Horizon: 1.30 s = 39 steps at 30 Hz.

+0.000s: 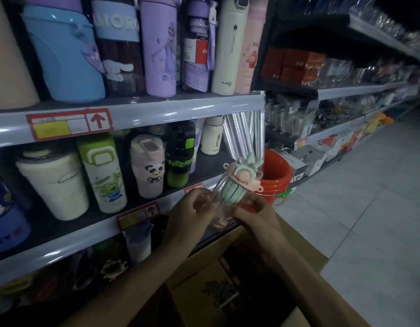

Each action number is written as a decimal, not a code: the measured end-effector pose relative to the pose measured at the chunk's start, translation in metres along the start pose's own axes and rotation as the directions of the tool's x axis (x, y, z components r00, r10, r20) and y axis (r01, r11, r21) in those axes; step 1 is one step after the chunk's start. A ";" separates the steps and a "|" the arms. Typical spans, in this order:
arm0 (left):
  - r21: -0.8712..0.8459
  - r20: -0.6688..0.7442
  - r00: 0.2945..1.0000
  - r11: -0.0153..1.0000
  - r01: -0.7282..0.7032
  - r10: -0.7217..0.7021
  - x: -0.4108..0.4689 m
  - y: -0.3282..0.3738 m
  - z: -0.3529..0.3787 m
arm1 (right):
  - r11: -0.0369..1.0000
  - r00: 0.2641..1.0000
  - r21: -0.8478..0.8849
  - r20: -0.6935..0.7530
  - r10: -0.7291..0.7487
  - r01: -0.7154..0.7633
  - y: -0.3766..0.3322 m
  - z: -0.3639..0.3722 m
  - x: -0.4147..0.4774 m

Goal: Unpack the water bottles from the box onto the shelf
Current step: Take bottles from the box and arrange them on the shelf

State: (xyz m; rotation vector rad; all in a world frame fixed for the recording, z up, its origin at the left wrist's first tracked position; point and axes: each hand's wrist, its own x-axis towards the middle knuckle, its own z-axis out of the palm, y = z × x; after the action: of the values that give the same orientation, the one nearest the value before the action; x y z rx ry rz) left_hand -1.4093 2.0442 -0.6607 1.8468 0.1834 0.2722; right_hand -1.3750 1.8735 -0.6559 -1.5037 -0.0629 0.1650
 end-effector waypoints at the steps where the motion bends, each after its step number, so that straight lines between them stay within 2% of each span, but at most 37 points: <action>1: 0.027 0.009 1.000 1.000 -0.008 0.007 0.002 0.002 0.003 | 1.000 1.000 -0.013 -0.013 -0.015 0.015 0.001 -0.002 0.006; 8: 0.078 0.032 0.999 0.997 -0.011 0.008 0.038 0.008 0.027 | 0.996 0.997 -0.067 -0.042 -0.059 0.056 -0.009 -0.005 0.051; 11: -0.002 0.009 1.000 1.000 -0.023 0.023 0.063 0.010 0.035 | 0.993 0.994 -0.062 -0.048 -0.098 0.095 -0.016 -0.002 0.077; 15: -0.136 -0.044 0.998 0.990 0.041 -0.047 0.097 0.005 0.049 | 0.988 0.987 -0.032 -0.054 -0.151 0.150 -0.022 0.007 0.114; 22: -0.188 -0.089 0.993 0.980 0.064 -0.082 0.134 -0.004 0.058 | 0.957 0.962 -0.101 0.007 -0.272 0.271 -0.023 0.029 0.180; 33: -0.173 -0.092 0.976 0.968 0.180 -0.198 0.170 -0.023 0.066 | 0.951 0.968 -0.194 0.112 -0.223 0.242 -0.012 0.036 0.233; 39: -0.176 -0.116 0.975 0.970 0.166 -0.188 0.180 -0.038 0.065 | 0.959 0.975 -0.179 0.093 -0.203 0.217 -0.004 0.042 0.238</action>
State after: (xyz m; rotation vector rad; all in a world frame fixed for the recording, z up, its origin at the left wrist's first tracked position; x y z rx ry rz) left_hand -1.2178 2.0431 -0.6982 1.6369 0.4044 0.2766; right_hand -1.1457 1.9495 -0.6634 -1.6682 -0.3041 0.0430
